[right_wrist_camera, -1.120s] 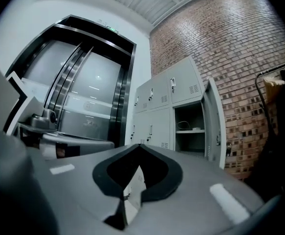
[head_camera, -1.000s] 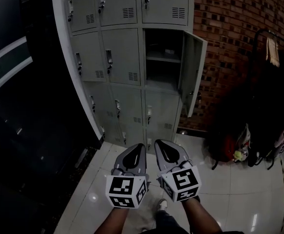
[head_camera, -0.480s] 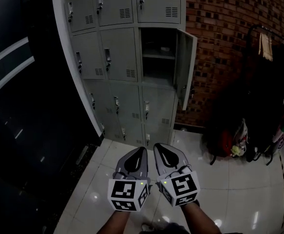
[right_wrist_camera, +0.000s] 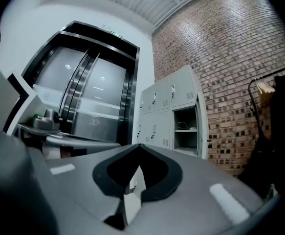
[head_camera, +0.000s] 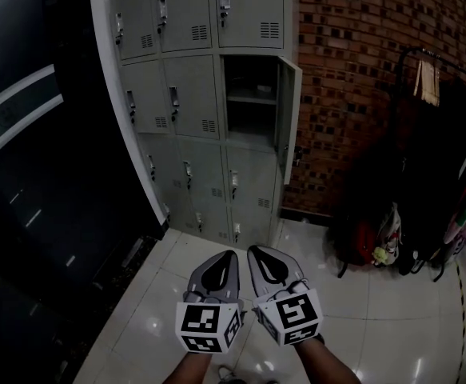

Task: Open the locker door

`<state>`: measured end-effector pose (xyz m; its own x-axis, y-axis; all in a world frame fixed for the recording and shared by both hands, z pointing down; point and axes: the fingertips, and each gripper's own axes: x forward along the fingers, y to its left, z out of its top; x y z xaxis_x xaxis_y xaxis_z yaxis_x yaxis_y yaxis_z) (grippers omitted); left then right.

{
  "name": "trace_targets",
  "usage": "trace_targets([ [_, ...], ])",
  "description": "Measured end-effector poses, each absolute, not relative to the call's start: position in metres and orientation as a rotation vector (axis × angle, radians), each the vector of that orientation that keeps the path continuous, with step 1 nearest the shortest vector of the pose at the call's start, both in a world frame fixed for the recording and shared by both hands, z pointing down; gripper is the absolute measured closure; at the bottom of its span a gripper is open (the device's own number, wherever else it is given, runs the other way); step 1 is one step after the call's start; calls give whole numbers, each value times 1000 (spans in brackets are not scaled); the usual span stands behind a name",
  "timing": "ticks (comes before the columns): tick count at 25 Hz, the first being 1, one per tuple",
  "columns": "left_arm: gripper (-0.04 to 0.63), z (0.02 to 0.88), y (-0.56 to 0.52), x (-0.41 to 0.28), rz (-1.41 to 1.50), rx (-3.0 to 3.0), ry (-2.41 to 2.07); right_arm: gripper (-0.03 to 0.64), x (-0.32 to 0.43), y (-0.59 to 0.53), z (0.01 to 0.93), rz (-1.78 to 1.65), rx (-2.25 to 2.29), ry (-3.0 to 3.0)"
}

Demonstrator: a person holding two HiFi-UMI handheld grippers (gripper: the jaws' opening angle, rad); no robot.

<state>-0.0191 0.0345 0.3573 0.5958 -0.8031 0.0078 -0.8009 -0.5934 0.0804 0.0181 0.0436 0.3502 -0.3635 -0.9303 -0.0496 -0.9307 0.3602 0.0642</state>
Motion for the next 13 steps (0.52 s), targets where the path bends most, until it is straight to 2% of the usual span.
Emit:
trace_targets([
  [13, 589, 358, 77, 12, -29, 2732, -1406, 617, 46, 88, 349, 138, -1729, 2605],
])
